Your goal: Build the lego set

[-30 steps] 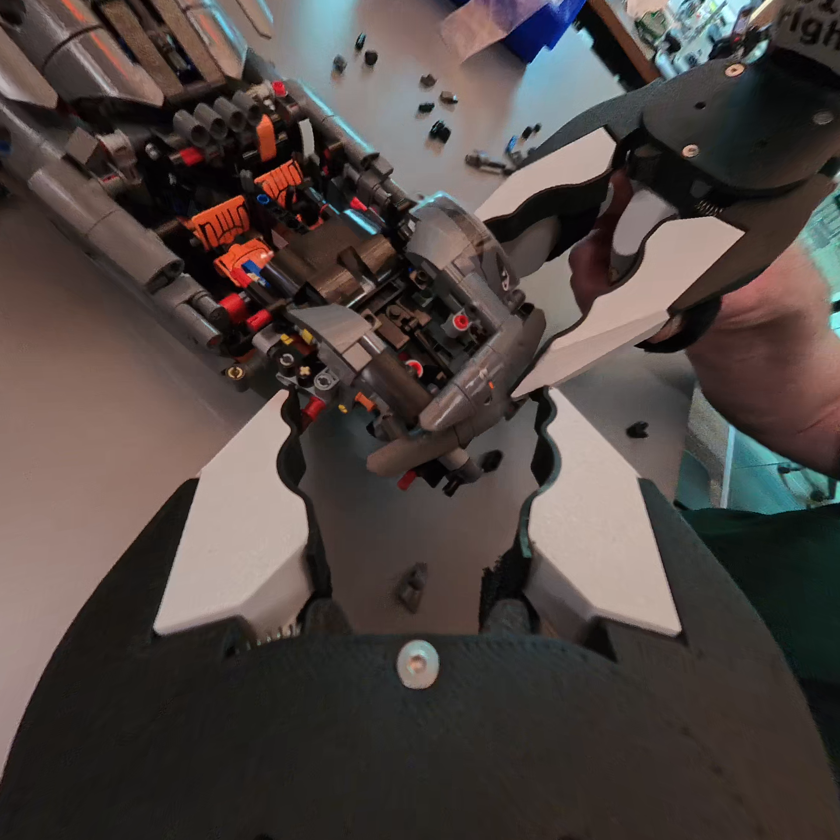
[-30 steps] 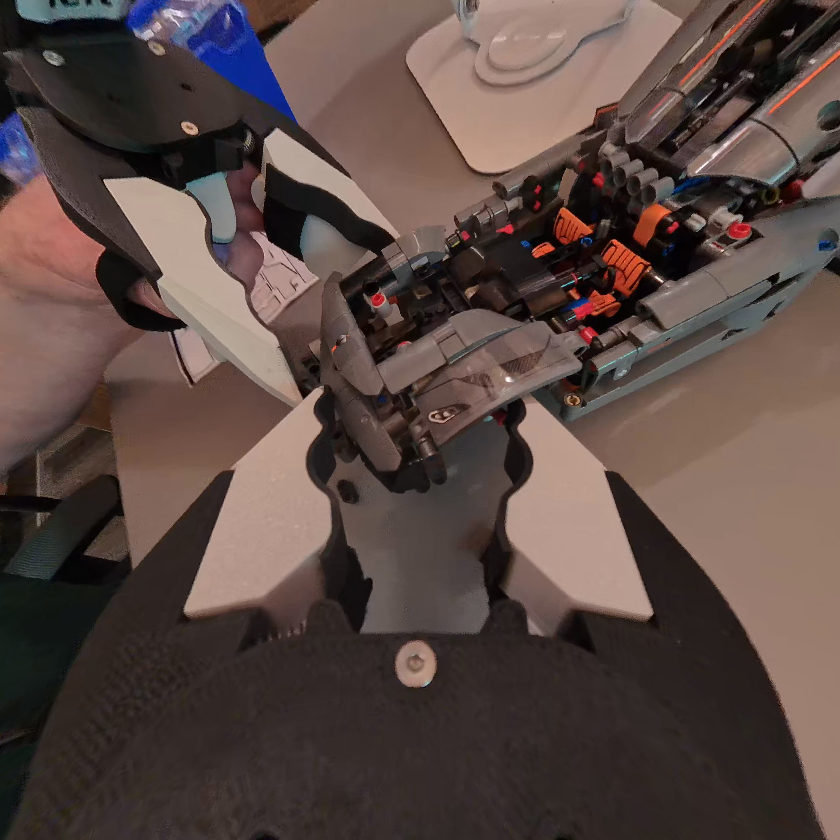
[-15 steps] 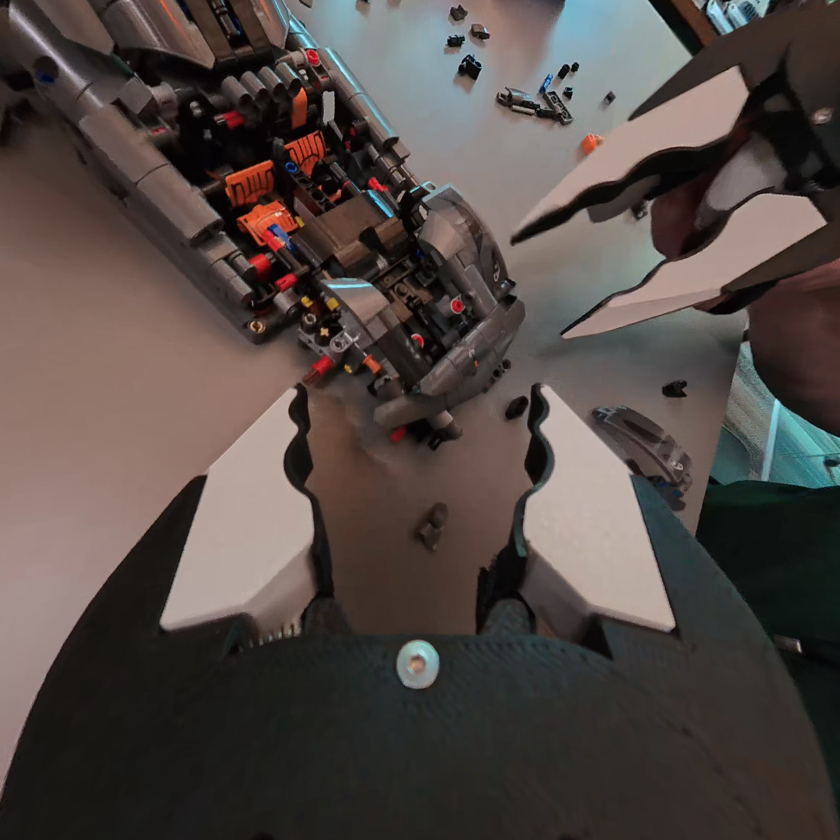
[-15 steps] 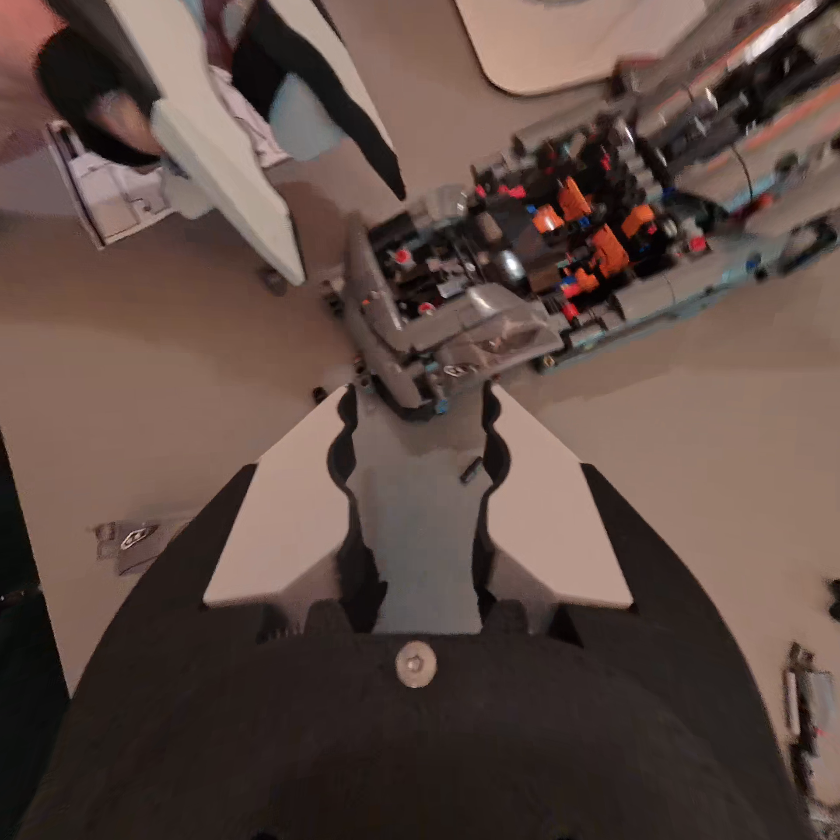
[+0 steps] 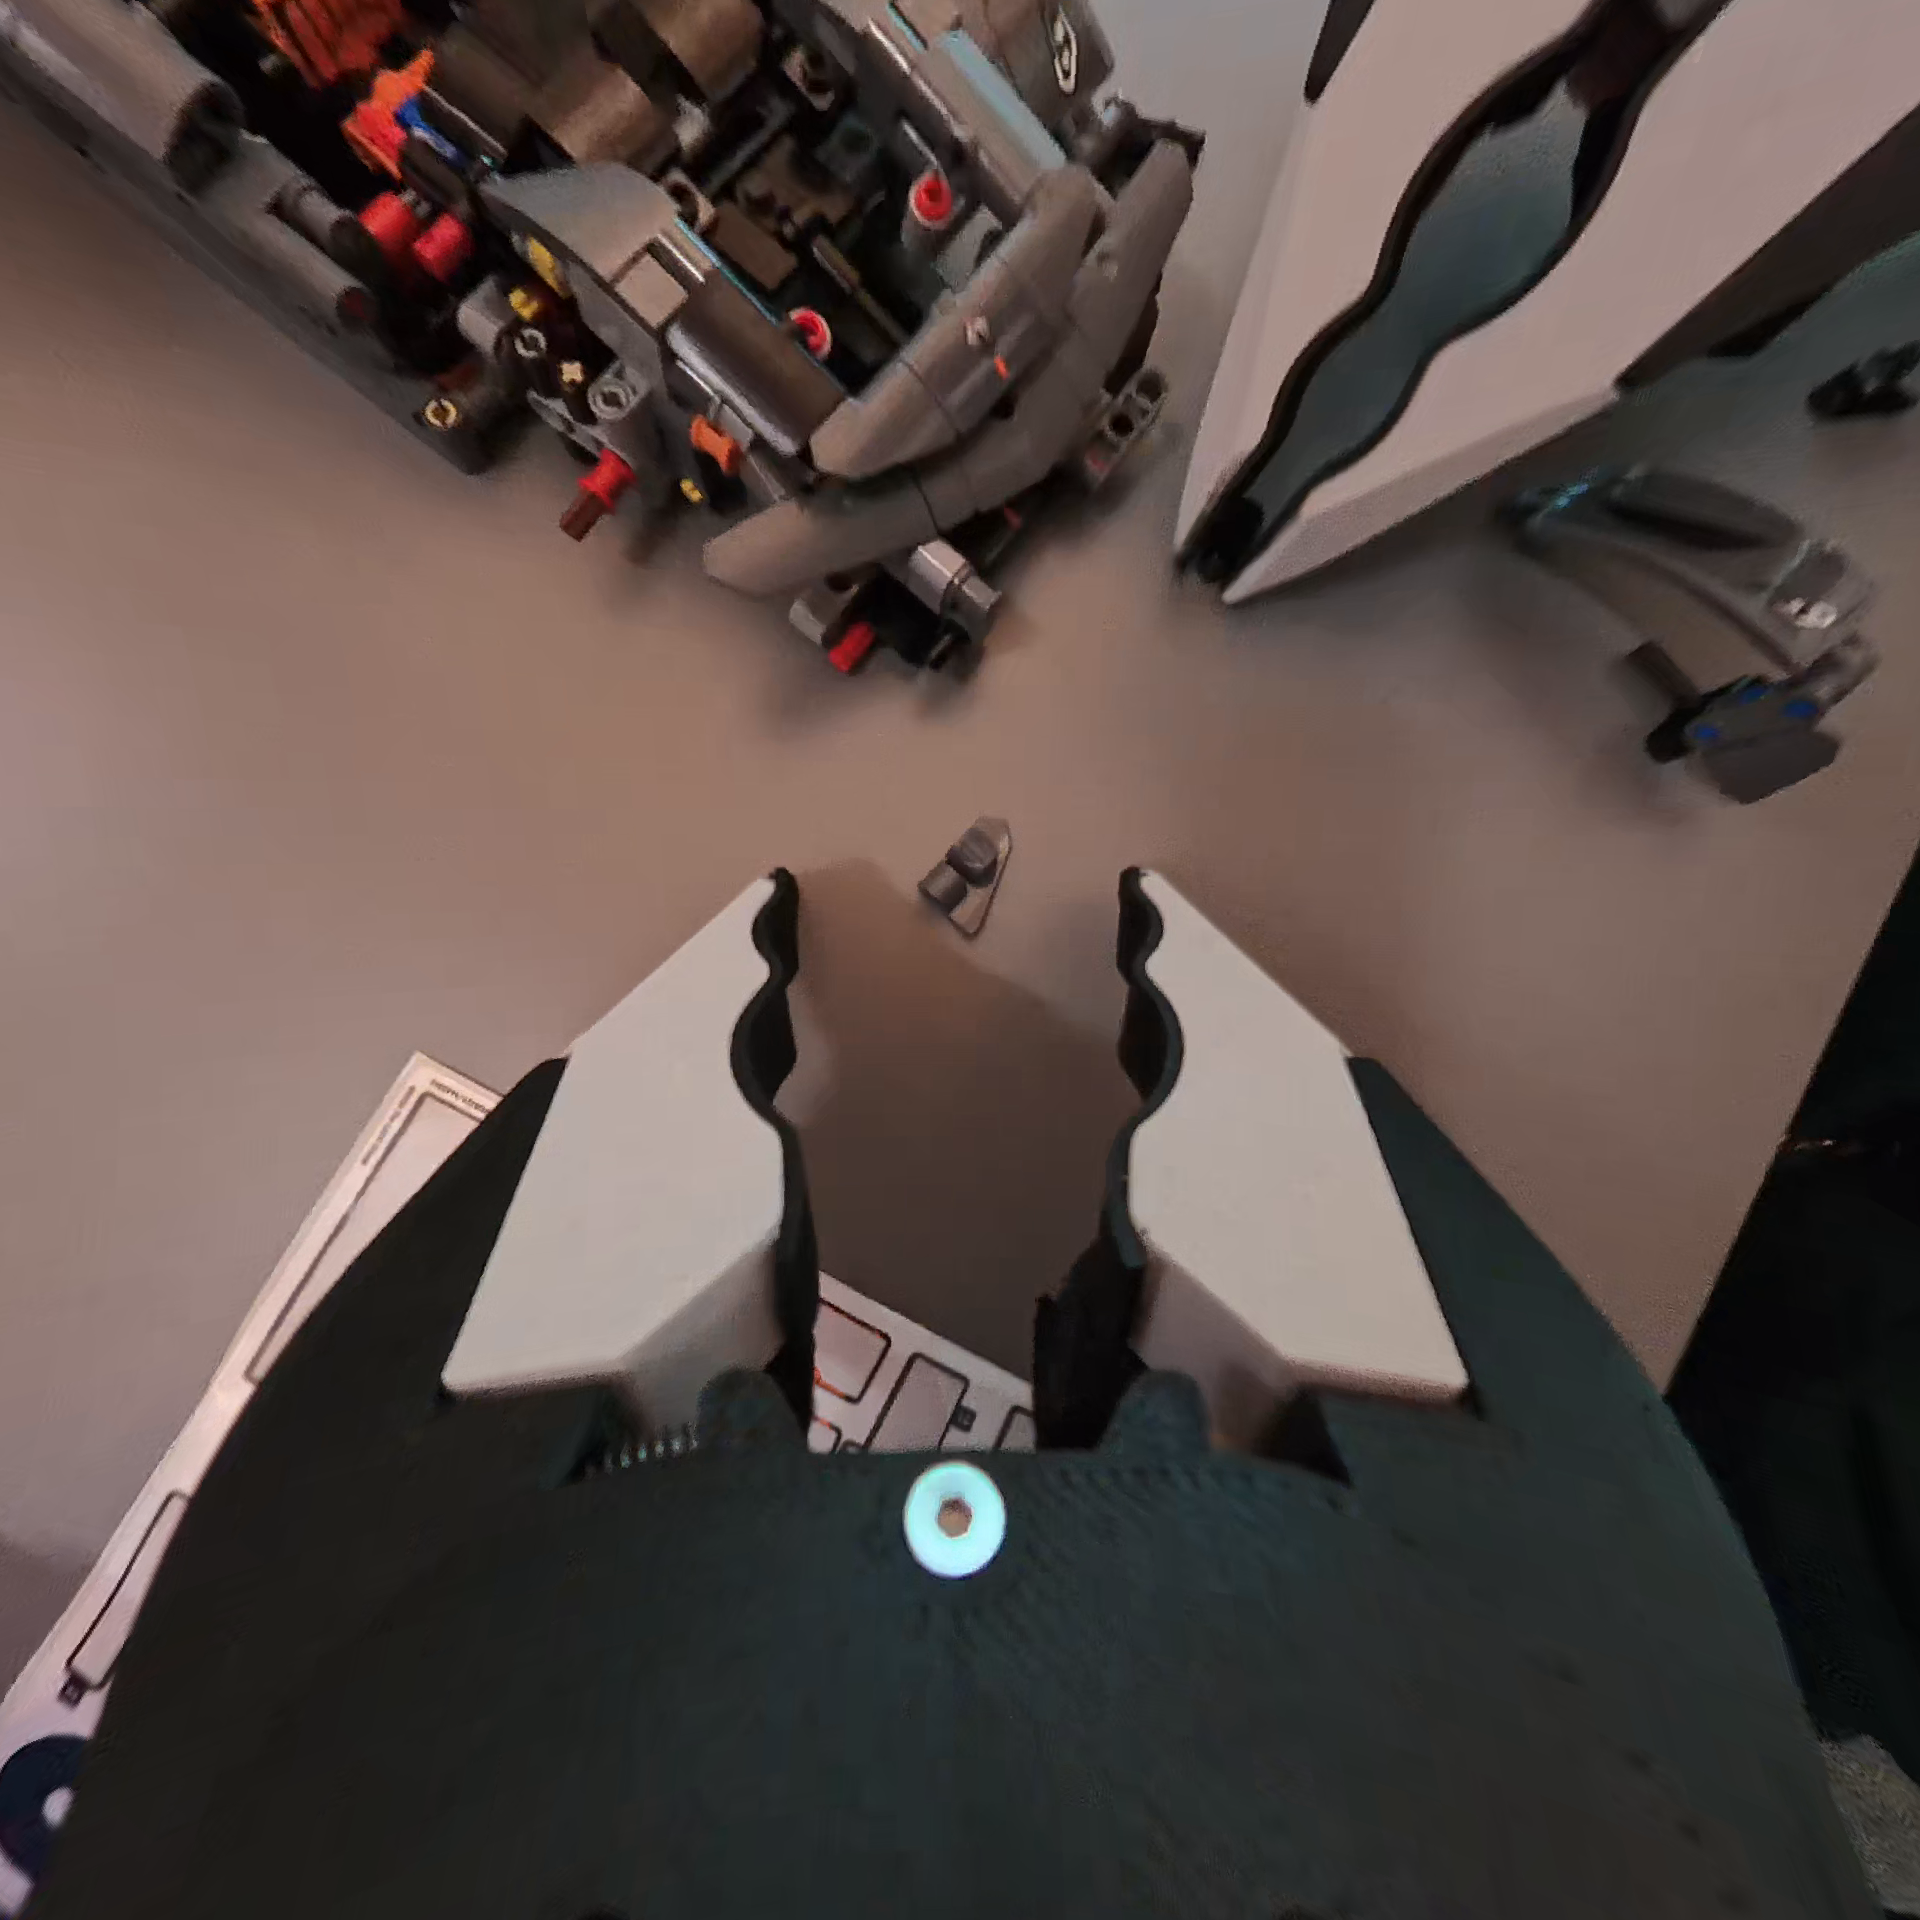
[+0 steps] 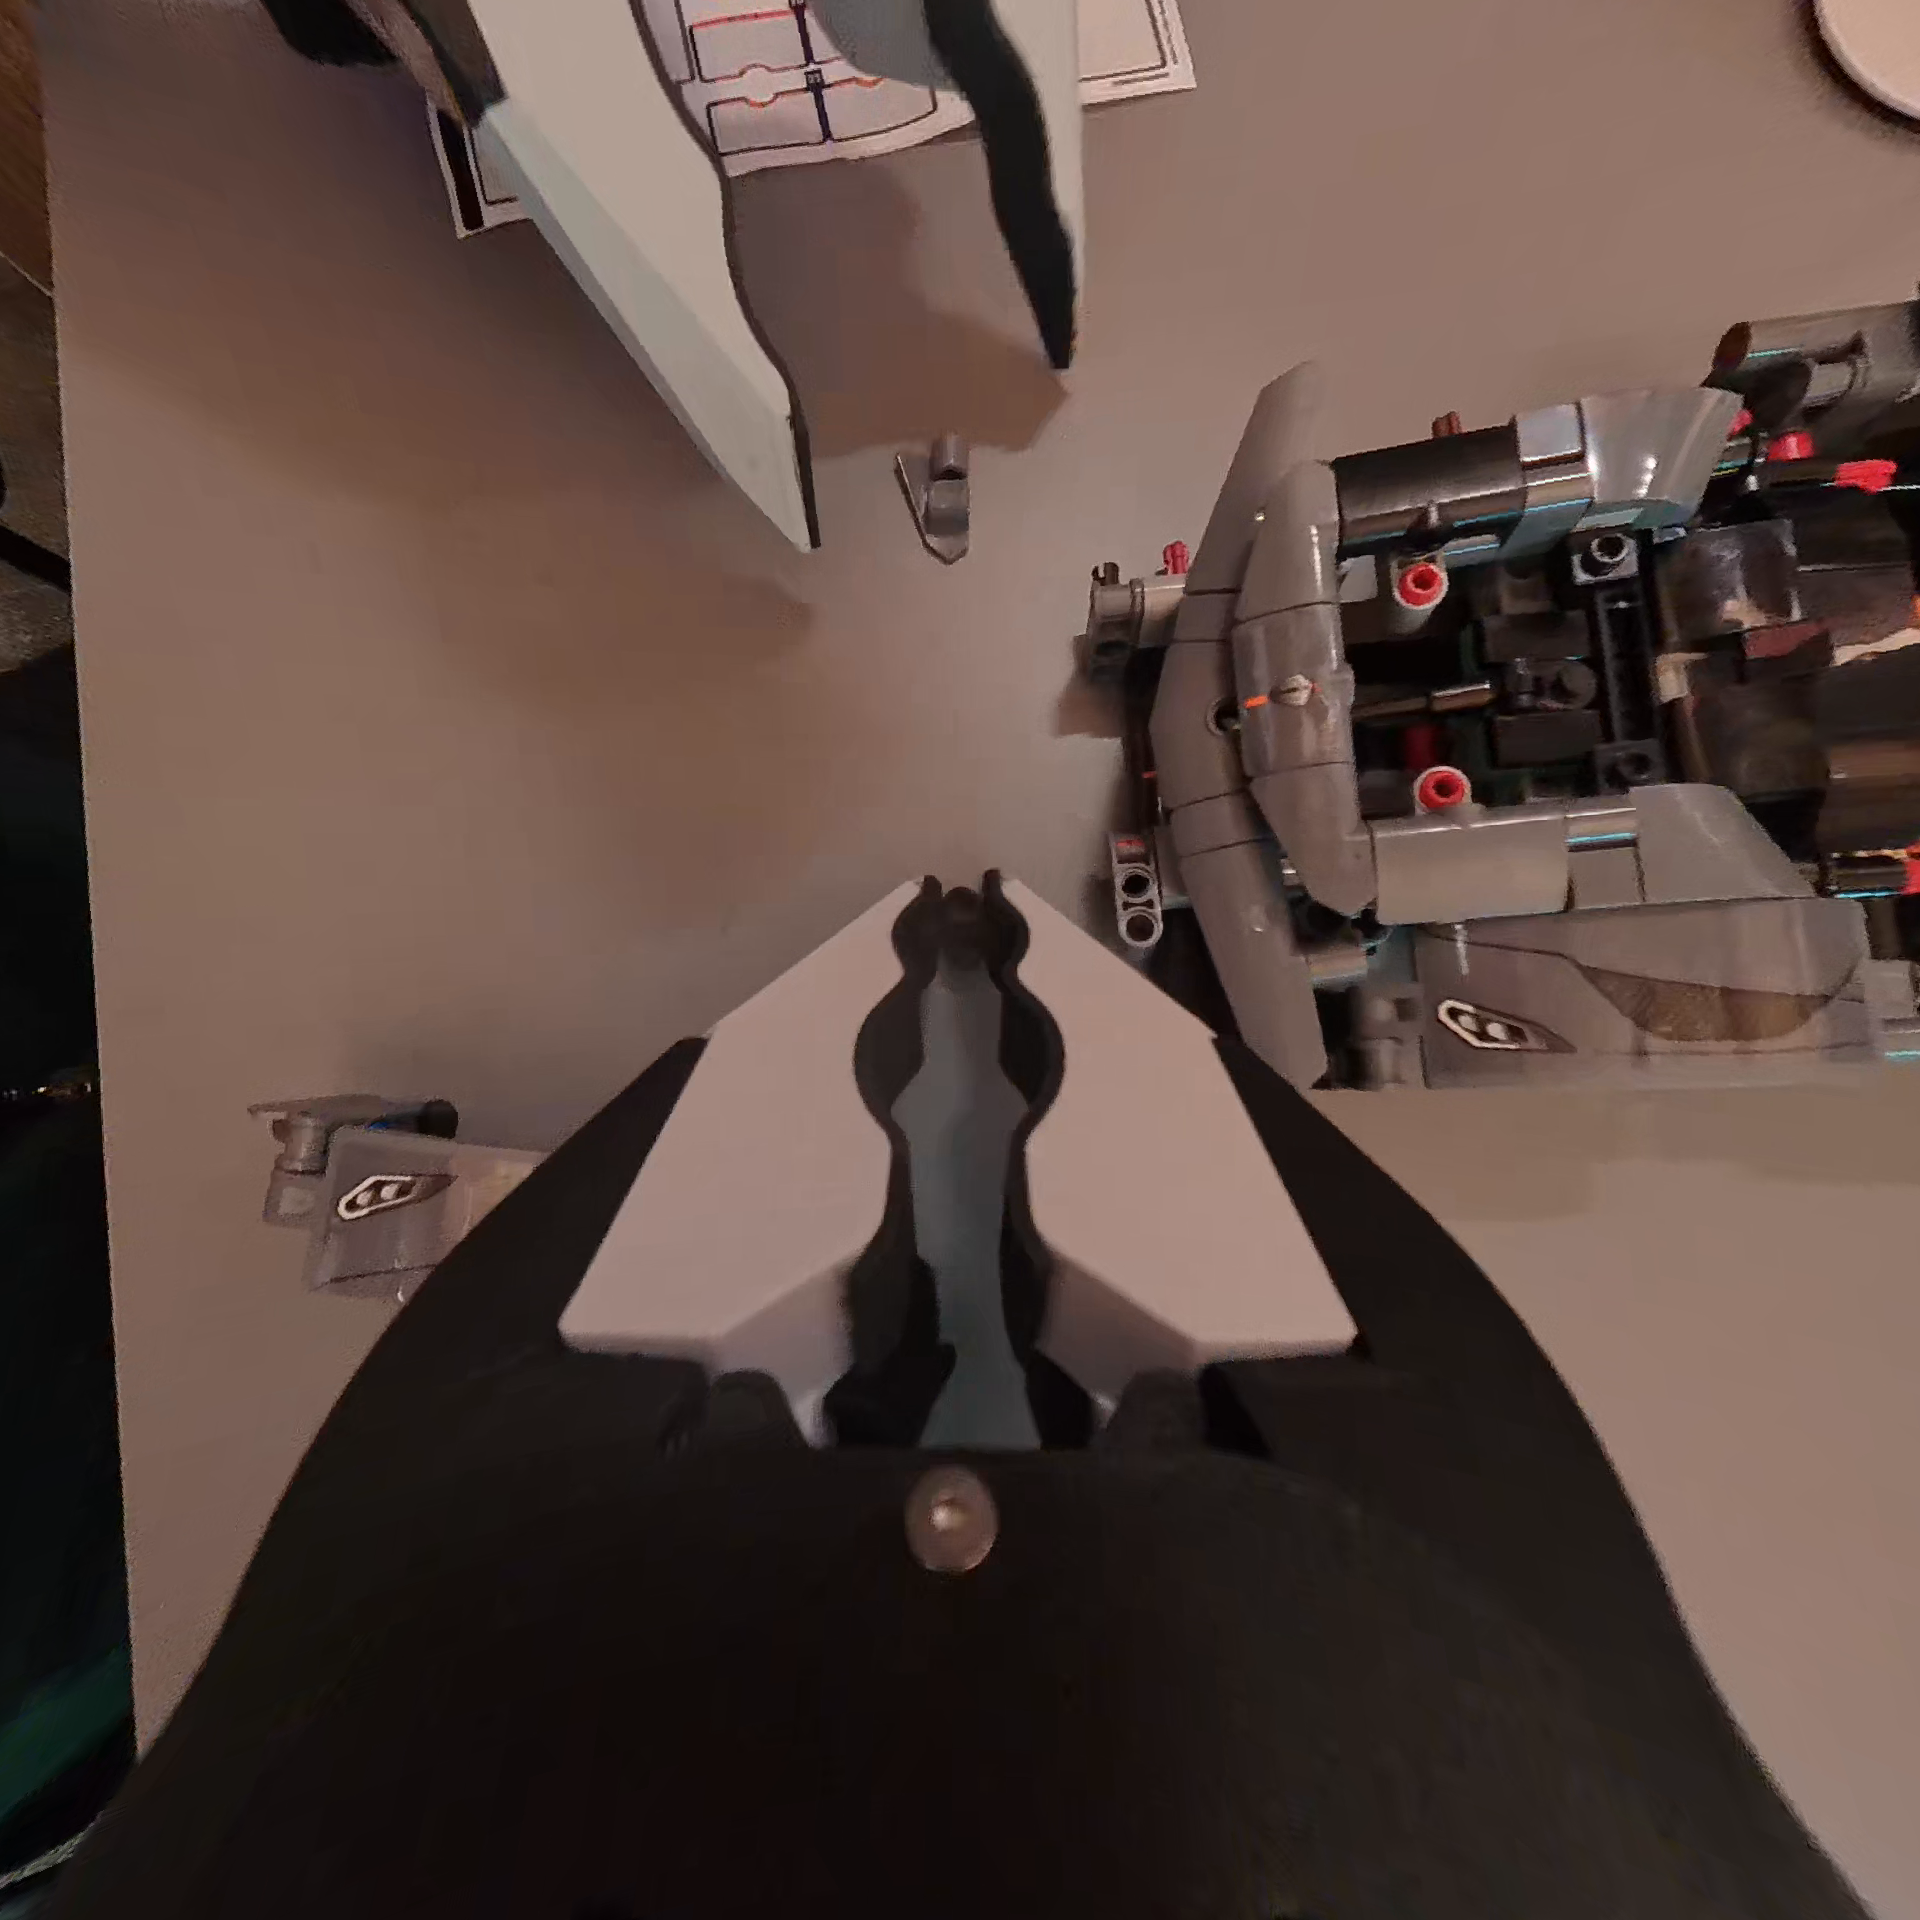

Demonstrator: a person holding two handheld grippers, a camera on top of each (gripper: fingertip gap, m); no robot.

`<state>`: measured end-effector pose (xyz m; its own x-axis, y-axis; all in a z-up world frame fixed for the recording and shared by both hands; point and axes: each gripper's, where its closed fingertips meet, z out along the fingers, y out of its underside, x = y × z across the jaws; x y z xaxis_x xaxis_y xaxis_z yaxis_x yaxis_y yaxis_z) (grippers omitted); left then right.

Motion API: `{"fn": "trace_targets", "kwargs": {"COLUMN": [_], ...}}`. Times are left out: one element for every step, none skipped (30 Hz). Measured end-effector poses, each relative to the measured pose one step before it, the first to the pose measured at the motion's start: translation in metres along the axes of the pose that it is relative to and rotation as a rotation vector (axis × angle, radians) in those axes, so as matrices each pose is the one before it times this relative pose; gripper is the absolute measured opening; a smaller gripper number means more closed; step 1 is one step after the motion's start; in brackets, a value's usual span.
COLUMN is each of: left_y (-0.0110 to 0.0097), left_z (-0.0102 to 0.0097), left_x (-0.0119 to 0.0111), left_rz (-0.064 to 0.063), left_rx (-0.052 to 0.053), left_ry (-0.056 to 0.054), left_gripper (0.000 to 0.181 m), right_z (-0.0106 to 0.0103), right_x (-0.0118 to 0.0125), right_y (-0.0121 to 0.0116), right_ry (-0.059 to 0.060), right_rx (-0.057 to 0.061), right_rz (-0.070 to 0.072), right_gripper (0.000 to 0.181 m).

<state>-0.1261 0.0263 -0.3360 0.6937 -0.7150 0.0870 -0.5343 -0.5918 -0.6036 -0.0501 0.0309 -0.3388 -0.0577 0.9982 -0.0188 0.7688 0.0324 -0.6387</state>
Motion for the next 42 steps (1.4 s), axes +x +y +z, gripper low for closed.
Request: {"fn": "trace_targets", "kwargs": {"left_y": [0.00239, 0.00026, -0.00131, -0.00121, -0.00155, -0.00209, -0.00306, -0.00349, -0.00316, -0.00329, -0.00432, -0.004, -0.00396, -0.00545, -0.00646, -0.0057, -0.00482, -0.00452, -0.00432, -0.00268, 0.0001, 0.00136, 0.00009, -0.00086, -0.00064, -0.00033, 0.00009, 0.00072, 0.00088, 0.00079, 0.00103, 0.0014, 0.00108, 0.00073, 0.00117, 0.00176, 0.0015, 0.00089, 0.00201, 0.00163, -0.00007, -0.00215], "left_z": [0.00099, 0.00072, 0.00006, -0.0004, -0.00048, -0.00078, -0.00114, -0.00094, -0.00038, -0.00017, -0.00005, 0.00024, 0.00026, -0.00033, -0.00045, -0.00002, 0.00017, 0.00006, -0.00011, 0.00005, -0.00023, -0.00019, 0.00003, 0.00032, 0.00102, 0.00138, 0.00144, 0.00179, 0.00248, 0.00274, 0.00321, 0.00364, 0.00385, 0.004, 0.00451, 0.00476, 0.00466, 0.00433, 0.00419, 0.00332, 0.00211, 0.00162], "left_x": [0.00029, 0.00009, -0.00042, 0.00024, -0.00006, 0.0, 0.00059, 0.00265, 0.00287, 0.00199, 0.00132, 0.00196, 0.00141, 0.00118, 0.00261, 0.00422, 0.00311, 0.0013, 0.0019, 0.00032, -0.00385, -0.00531, -0.00608, -0.00516, -0.00273, -0.00355, -0.006, -0.00537, -0.00394, -0.00391, -0.00281, -0.00159, -0.00218, -0.00106, 0.00146, 0.00333, 0.00442, 0.00162, -0.00039, -0.00043, 0.00208, 0.00463], "left_rz": [0.0141, 0.0109, 0.0065, 0.0004, -0.0013, -0.0001, 0.0061, 0.0122, 0.0118, 0.0159, 0.023, 0.0202, 0.0089, 0.0075, 0.0085, 0.003, 0.0006, 0.0074, 0.0077, -0.0025, -0.0094, -0.0069, -0.0105, -0.0187, -0.0174, -0.0134, -0.0094, -0.0021, -0.0007, -0.0034, -0.0014, -0.0007, -0.0027, -0.0048, -0.0103, -0.0101, -0.0039, 0.0013, 0.0096, 0.0178, 0.0186, 0.0006], "left_rx": [-0.0124, -0.0007, 0.0097, 0.008, 0.0095, 0.0094, 0.0144, 0.014, 0.008, 0.0061, 0.0117, 0.0092, 0.0077, 0.0175, 0.025, 0.0205, 0.015, 0.0162, 0.0172, 0.0095, -0.0057, -0.0096, 0.0026, 0.0107, 0.0069, 0.0023, -0.0028, -0.0079, -0.0108, -0.0112, -0.0136, -0.0158, -0.0135, -0.0119, -0.0155, -0.0182, -0.0154, -0.0093, -0.0167, -0.0148, -0.0051, 0.0036], "left_ry": [-0.0067, -0.0056, -0.0051, 0.004, 0.003, 0.0002, -0.003, 0.0037, 0.0022, -0.0068, -0.0124, -0.0055, -0.0044, -0.0054, 0.0022, 0.0138, 0.0077, -0.0054, -0.0001, -0.0028, -0.0174, -0.0179, -0.0145, -0.0024, 0.0137, 0.0061, -0.0108, -0.0092, -0.0018, -0.004, 0.0003, 0.0058, 0.0007, 0.0062, 0.0208, 0.0302, 0.0311, 0.0052, -0.0131, -0.0195, -0.0062, 0.0106], "left_gripper": [0.058, 0.058, 0.057, 0.056, 0.056, 0.056, 0.055, 0.054, 0.054, 0.054, 0.053, 0.053, 0.052, 0.052, 0.049, 0.049, 0.048, 0.046, 0.044, 0.044, 0.043, 0.045, 0.046, 0.047, 0.049, 0.053, 0.055, 0.056, 0.058, 0.061, 0.062, 0.064, 0.065, 0.064, 0.064, 0.063, 0.059, 0.061, 0.058, 0.055, 0.05, 0.049], "right_z": [-0.00043, -0.00134, -0.00248, -0.0034, -0.00383, -0.00471, -0.00569, -0.00616, -0.00619, -0.00668, -0.00651, -0.00668, -0.00657, -0.00616, -0.00456, -0.00444, -0.00344, -0.00224, -0.00072, -0.00095, -0.00074, -0.00123, -0.00125, -0.00116, -0.0011, -0.00145, -0.0016, -0.00204, -0.00225, -0.00224, -0.00217, -0.00191, -0.00172, -0.00147, -0.00114, -0.00076, -0.00061, 0.00022, 0.00011, -0.00045, -0.00023, 0.00152], "right_x": [0.00039, -0.00036, -0.00045, 0.00019, -0.00015, 0.00027, 0.00105, 0.00057, -0.00078, 0.00054, 0.00099, 0.00076, 0.00061, 0.0009, -0.00135, -0.0014, -0.0017, -0.00102, -0.00059, -0.00051, 0.00072, 0.00208, 0.00117, 0.00085, 0.00235, 0.00324, 0.00214, 0.00183, 0.00253, 0.00225, 0.00126, 0.00151, 0.00245, 0.00212, 0.00076, 0.00074, 0.00042, 0.00069, 0.00103, 0.0007, 0.00044, -0.00055], "right_y": [0.00031, 0.00039, -0.00076, -0.00163, -0.0005, 0.0003, -0.00092, -0.00119, -0.00106, -0.00118, -0.00105, -0.0018, -0.00214, -0.00198, -0.00255, -0.00315, -0.00281, -0.00192, -0.00118, -0.00051, 0.00019, -0.00011, -0.00041, 0.00063, 0.0008, 0.00101, 0.00064, 0.0008, 0.00012, -0.00008, 0.00013, -0.00002, 0.00019, 0.00062, 0.0001, -0.00053, -0.00051, -0.00019, 0.00002, -0.00061, -0.00104, -0.00032], "right_ry": [0.0043, -0.004, -0.0057, -0.005, -0.0089, -0.0046, 0.0033, -0.0018, -0.0081, -0.0014, -0.002, -0.0045, -0.0061, -0.0027, -0.0059, -0.0028, -0.002, 0.0019, 0.0029, 0.0011, 0.0039, 0.0099, 0.0035, 0.0007, 0.0082, 0.0154, 0.0093, 0.0088, 0.0142, 0.0109, 0.0015, 0.0019, 0.0075, 0.0046, -0.0011, 0.004, 0.0037, 0.0017, 0.0058, 0.008, 0.0027, 0.0021], "right_rx": [0.0011, 0.005, 0.0154, 0.0245, 0.0154, 0.0137, 0.024, 0.028, 0.0278, 0.03, 0.031, 0.0376, 0.0389, 0.0354, 0.0332, 0.0328, 0.0276, 0.0189, 0.0118, 0.0077, 0.0029, 0.0069, 0.0085, 0.0049, 0.0024, 0.0049, 0.0022, 0.0009, 0.0049, 0.0062, 0.0072, 0.0061, 0.0044, 0.0006, 0.0011, 0.0016, 0.0012, -0.0022, -0.0044, -0.0011, 0.0008, 0.0003], "right_rz": [-0.0019, 0.0013, 0.0046, 0.0083, 0.0155, 0.0112, 0.007, 0.0109, 0.0168, 0.0165, 0.016, 0.0162, 0.0173, 0.0122, 0.004, -0.0004, -0.0023, -0.0072, -0.0111, -0.0096, -0.0081, -0.01, -0.007, 0.0002, 0.0023, 0.002, 0.0005, -0.0017, -0.0023, 0.0029, 0.0079, 0.0089, 0.0053, 0.0042, -0.0003, -0.0027, -0.0045, -0.0031, -0.003, -0.005, -0.0065, -0.0028], "right_gripper": [0.006, 0.006, 0.006, 0.006, 0.006, 0.006, 0.006, 0.006, 0.006, 0.006, 0.005, 0.005, 0.005, 0.005, 0.006, 0.005, 0.005, 0.005, 0.006, 0.006, 0.006, 0.005, 0.005, 0.006, 0.006, 0.006, 0.005, 0.005, 0.005, 0.005, 0.005, 0.005, 0.005, 0.005, 0.005, 0.005, 0.005, 0.005, 0.005, 0.005, 0.005, 0.005]}}
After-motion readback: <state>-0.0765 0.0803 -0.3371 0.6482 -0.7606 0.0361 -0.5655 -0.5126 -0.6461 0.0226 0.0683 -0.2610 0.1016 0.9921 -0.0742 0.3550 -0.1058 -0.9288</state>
